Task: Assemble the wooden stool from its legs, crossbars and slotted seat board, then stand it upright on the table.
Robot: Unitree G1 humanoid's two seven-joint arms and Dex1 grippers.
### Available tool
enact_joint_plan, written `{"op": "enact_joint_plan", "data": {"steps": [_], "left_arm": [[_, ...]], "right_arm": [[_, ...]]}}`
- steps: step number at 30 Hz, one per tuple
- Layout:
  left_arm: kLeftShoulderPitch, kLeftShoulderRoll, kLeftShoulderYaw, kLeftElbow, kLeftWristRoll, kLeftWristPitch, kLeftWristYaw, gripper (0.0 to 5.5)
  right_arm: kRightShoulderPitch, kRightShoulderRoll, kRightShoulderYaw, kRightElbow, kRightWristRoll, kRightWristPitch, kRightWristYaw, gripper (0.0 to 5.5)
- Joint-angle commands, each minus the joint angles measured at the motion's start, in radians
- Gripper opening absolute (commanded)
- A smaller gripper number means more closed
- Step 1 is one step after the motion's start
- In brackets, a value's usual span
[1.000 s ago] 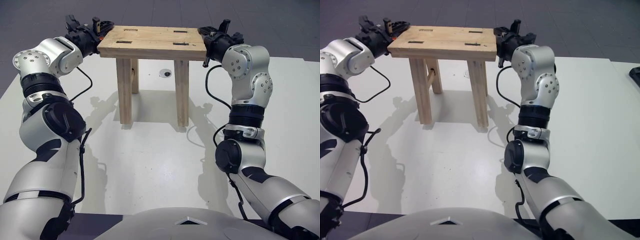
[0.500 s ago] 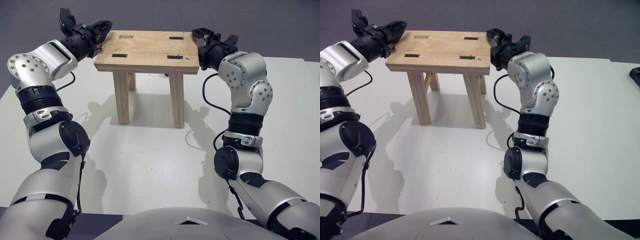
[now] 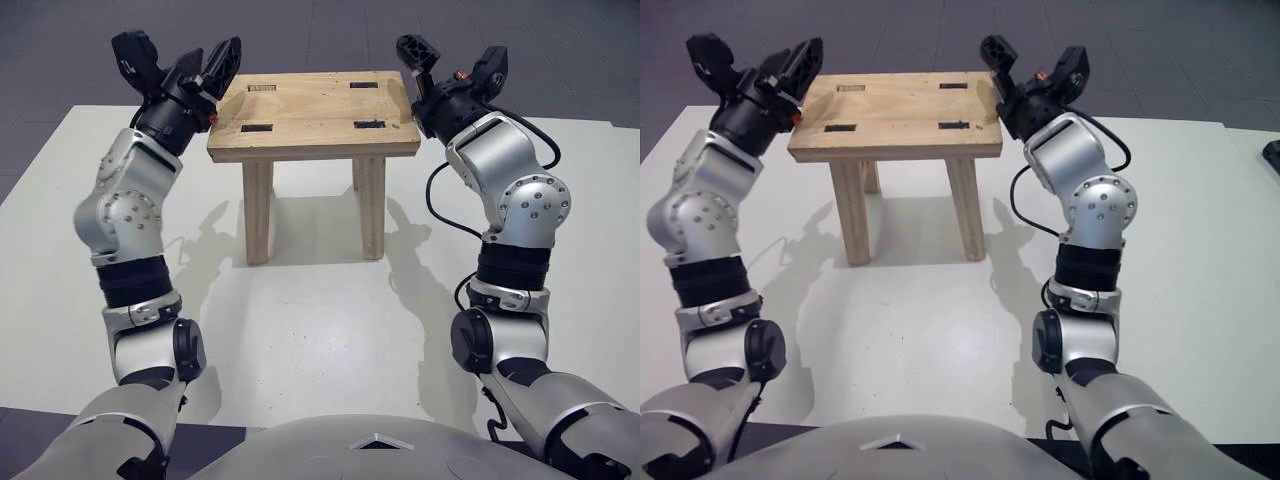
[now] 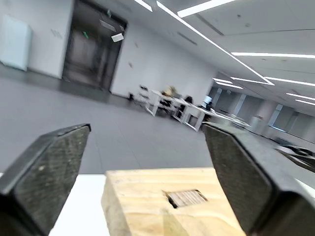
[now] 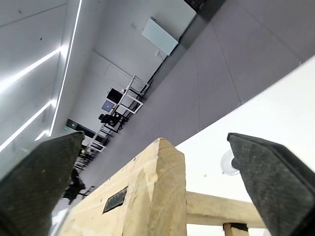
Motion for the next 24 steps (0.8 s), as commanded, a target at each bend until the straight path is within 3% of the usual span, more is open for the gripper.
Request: {"op": "enact_joint_plan", "data": {"steps": [1,4,12,17,24], "left_arm": [[0.053,-0.024,-0.015,0.037,0.129,-0.161,0.060,4.93],[0.041,-0.015,0.004,0.003,0.207,-0.268,0.129,5.38],[-0.051,-0.009,0.035,-0.074,0.209,-0.275,0.213,5.38],[-0.068,0.052,0.166,0.011,0.246,-0.274,0.360,5.38],[0.059,0.076,0.175,0.085,0.341,-0.206,0.447,5.38]], "right_arm": [[0.084,-0.030,0.100,-0.009,-0.218,-0.010,0.077,5.40],[0.082,-0.040,0.108,-0.012,-0.324,-0.060,0.147,5.40],[0.034,-0.043,0.041,-0.012,-0.510,-0.261,0.320,5.40],[0.008,-0.091,-0.004,0.030,-0.748,-0.413,0.261,5.40],[0.073,-0.173,0.012,0.168,-1.034,-0.495,0.236,5.40]]}}
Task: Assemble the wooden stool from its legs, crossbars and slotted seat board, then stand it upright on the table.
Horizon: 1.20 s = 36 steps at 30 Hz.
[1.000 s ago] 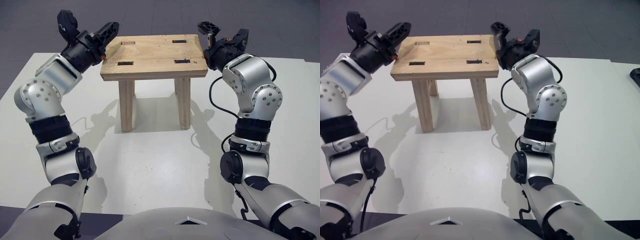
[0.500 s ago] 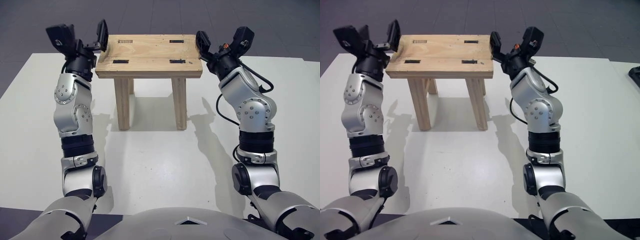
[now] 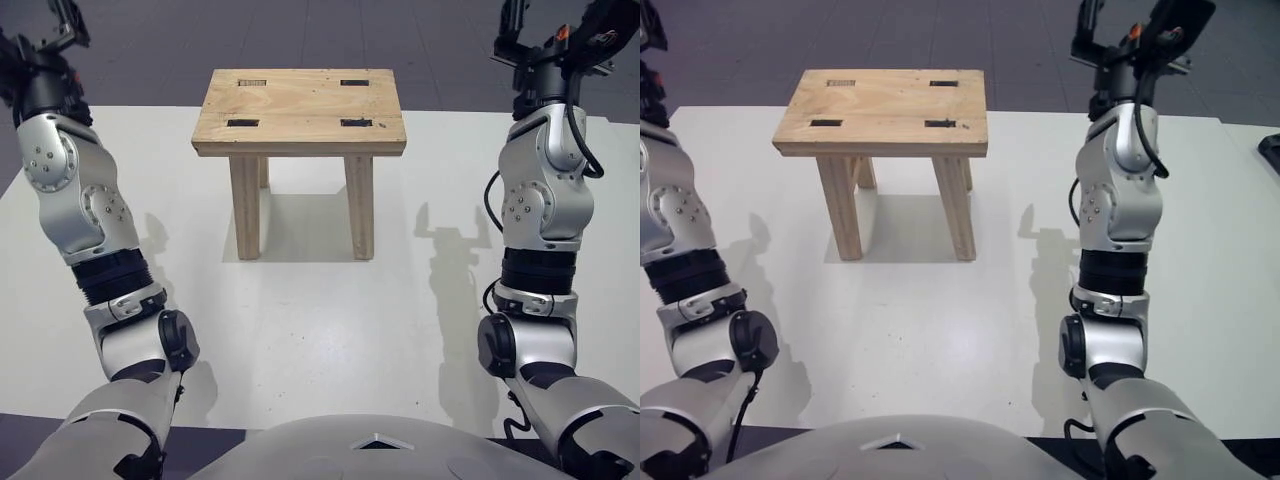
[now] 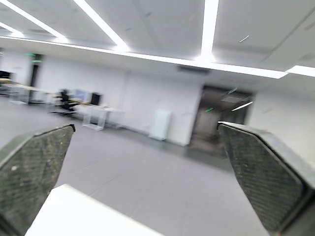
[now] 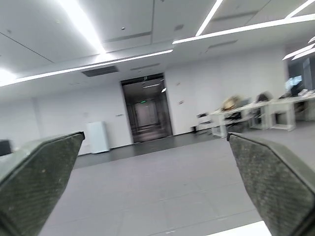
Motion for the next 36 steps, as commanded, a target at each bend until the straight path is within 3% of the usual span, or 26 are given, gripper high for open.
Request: {"op": "enact_joint_plan", "data": {"steps": [1,11,22,36], "left_arm": [[0.084,-0.006,-0.008,0.039,0.045,0.025,0.031,5.38],[0.156,-0.064,-0.001,0.138,0.056,-0.129,0.037,5.38],[0.175,-0.042,-0.058,0.141,0.103,-0.057,0.037,5.38],[0.148,-0.082,-0.026,0.142,0.108,-0.060,0.165,5.38]], "right_arm": [[0.061,-0.034,0.033,0.080,-0.162,-0.036,-0.030,5.40],[0.117,0.020,0.032,0.180,-0.294,-0.083,-0.088,5.40],[0.125,0.052,0.027,0.205,-0.380,-0.058,-0.145,5.40],[0.063,0.063,0.063,0.285,-0.480,-0.080,-0.201,5.40]]}}
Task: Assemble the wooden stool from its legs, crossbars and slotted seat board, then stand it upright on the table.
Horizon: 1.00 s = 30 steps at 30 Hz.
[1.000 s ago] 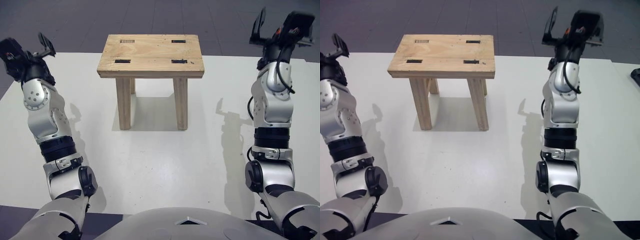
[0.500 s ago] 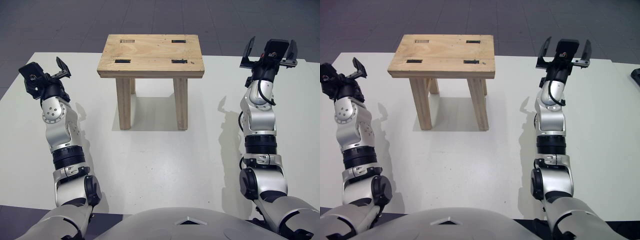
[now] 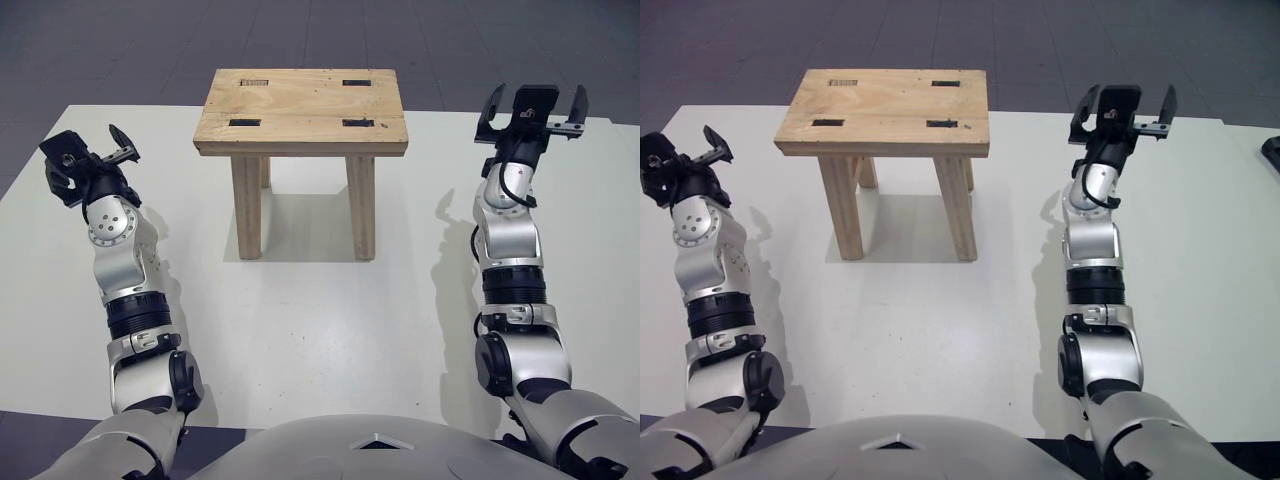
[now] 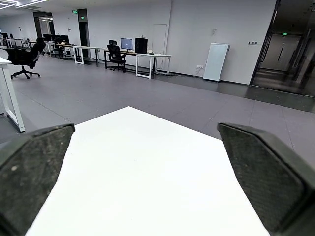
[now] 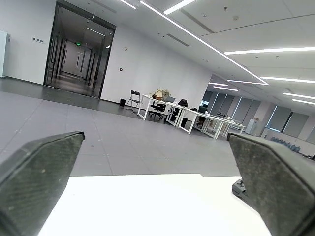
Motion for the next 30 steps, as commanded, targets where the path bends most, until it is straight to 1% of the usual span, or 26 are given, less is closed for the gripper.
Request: {"op": "enact_joint_plan", "data": {"steps": [1,6,10,18,23,30], "left_arm": [[-0.021,-0.016,0.011,-0.003,-0.010,-0.004,0.021,5.38],[-0.018,-0.031,0.024,-0.010,-0.042,0.029,0.028,5.38],[-0.011,-0.028,0.019,-0.016,-0.045,0.055,0.022,5.38],[-0.003,-0.025,0.027,-0.015,-0.029,-0.001,0.039,5.38],[0.019,-0.015,0.001,-0.024,-0.049,0.065,-0.033,5.38],[0.006,-0.013,-0.002,0.003,-0.045,0.058,-0.059,5.38]], "right_arm": [[-0.019,0.011,0.007,0.021,-0.025,-0.034,-0.029,5.40],[-0.016,0.018,0.012,0.025,-0.045,-0.059,-0.054,5.40],[-0.015,0.030,0.001,0.038,-0.022,-0.036,-0.031,5.40],[0.002,0.030,-0.001,0.027,0.030,-0.086,0.056,5.40],[-0.004,0.025,-0.010,0.041,0.032,-0.094,0.056,5.40],[0.012,0.018,-0.021,0.060,0.029,-0.102,0.054,5.40]]}}
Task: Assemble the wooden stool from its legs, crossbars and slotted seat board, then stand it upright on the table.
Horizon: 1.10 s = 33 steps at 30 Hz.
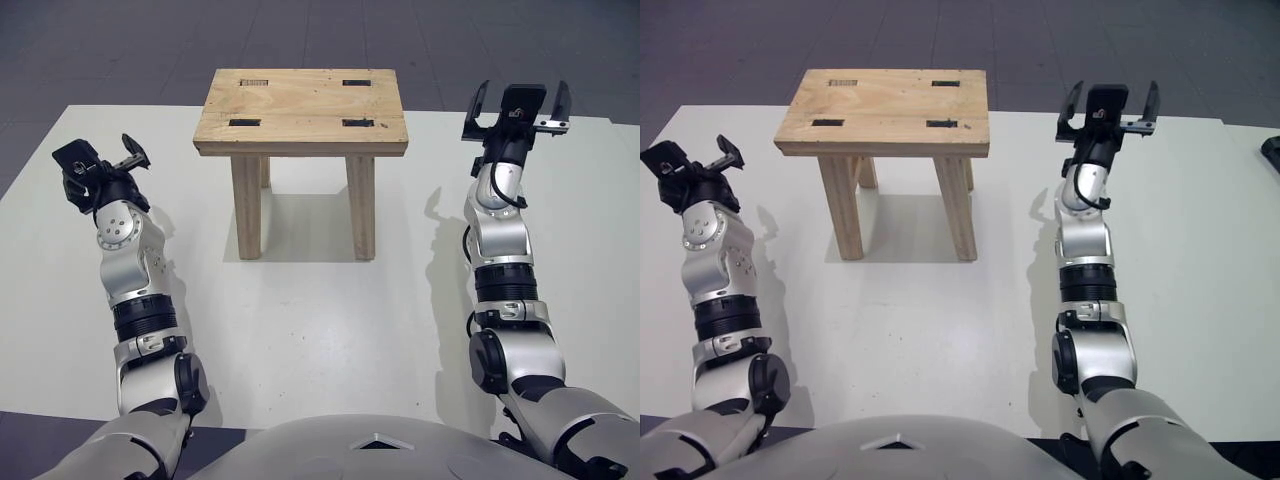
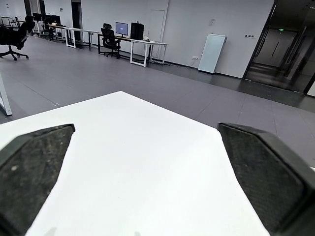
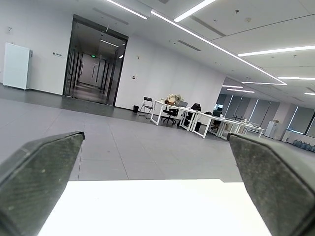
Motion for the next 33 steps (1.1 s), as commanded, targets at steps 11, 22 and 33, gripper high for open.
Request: {"op": "enact_joint_plan", "data": {"steps": [11,22,33], "left_arm": [[-0.015,0.011,-0.028,-0.010,-0.008,0.000,-0.060,5.38],[0.003,-0.003,-0.039,-0.052,-0.016,0.011,-0.095,5.38],[-0.037,-0.001,-0.055,-0.013,-0.005,-0.005,-0.097,5.38]], "right_arm": [[0.056,-0.027,-0.035,-0.046,-0.010,0.017,-0.005,5.40],[0.075,-0.031,-0.039,-0.083,-0.018,0.031,-0.013,5.40],[0.058,-0.032,-0.049,-0.066,-0.008,0.030,-0.024,5.40]]}}
